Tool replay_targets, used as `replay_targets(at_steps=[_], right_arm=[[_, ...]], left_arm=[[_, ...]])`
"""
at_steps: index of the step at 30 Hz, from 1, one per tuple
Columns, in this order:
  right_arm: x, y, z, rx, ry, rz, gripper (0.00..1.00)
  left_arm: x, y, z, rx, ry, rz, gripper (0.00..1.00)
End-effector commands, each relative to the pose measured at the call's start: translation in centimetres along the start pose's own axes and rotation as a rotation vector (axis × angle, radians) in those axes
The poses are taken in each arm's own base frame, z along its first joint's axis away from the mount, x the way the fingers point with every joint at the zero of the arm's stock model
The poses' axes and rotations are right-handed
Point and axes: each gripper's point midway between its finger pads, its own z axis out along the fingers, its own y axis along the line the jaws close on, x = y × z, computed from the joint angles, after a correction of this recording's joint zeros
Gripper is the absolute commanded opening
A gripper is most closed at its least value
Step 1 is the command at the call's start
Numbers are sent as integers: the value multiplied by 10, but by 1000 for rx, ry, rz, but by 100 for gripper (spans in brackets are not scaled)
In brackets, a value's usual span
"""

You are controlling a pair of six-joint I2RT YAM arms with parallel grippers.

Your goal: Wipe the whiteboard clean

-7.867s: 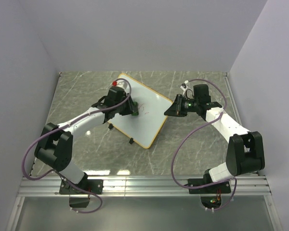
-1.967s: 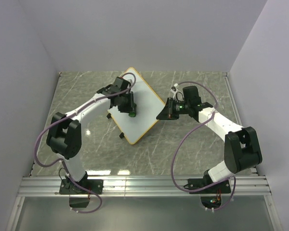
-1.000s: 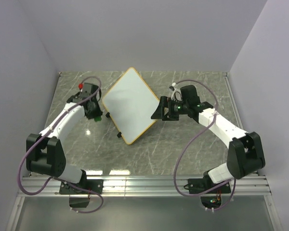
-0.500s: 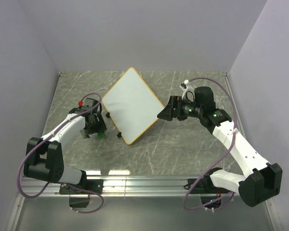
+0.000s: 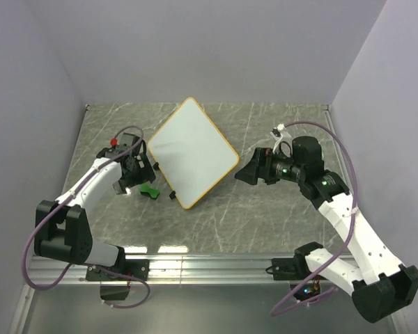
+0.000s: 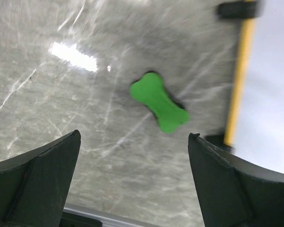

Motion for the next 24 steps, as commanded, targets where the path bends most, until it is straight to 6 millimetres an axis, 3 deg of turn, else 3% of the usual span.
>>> replay_targets(at_steps=[1, 3, 7, 13, 20, 24], right_arm=[[-6, 4, -15, 27, -49, -1, 100], [-13, 11, -27, 36, -92, -15, 100], [-19, 11, -46, 98, -157, -5, 100], [-21, 24, -70, 95, -220, -20, 100], [-18, 47, -87, 22, -239, 34, 100], [-16, 67, -98, -50, -246, 32, 100]], left_arm=[[-33, -29, -42, 133, -93, -12, 99], [-43, -39, -63, 190, -124, -7, 99], [-82, -62, -125, 311, -251, -13, 100], [-119, -74, -194, 411, -378, -16, 99], [-147, -78, -244, 466, -496, -10, 98], [-151, -65, -250, 438, -559, -41, 98]])
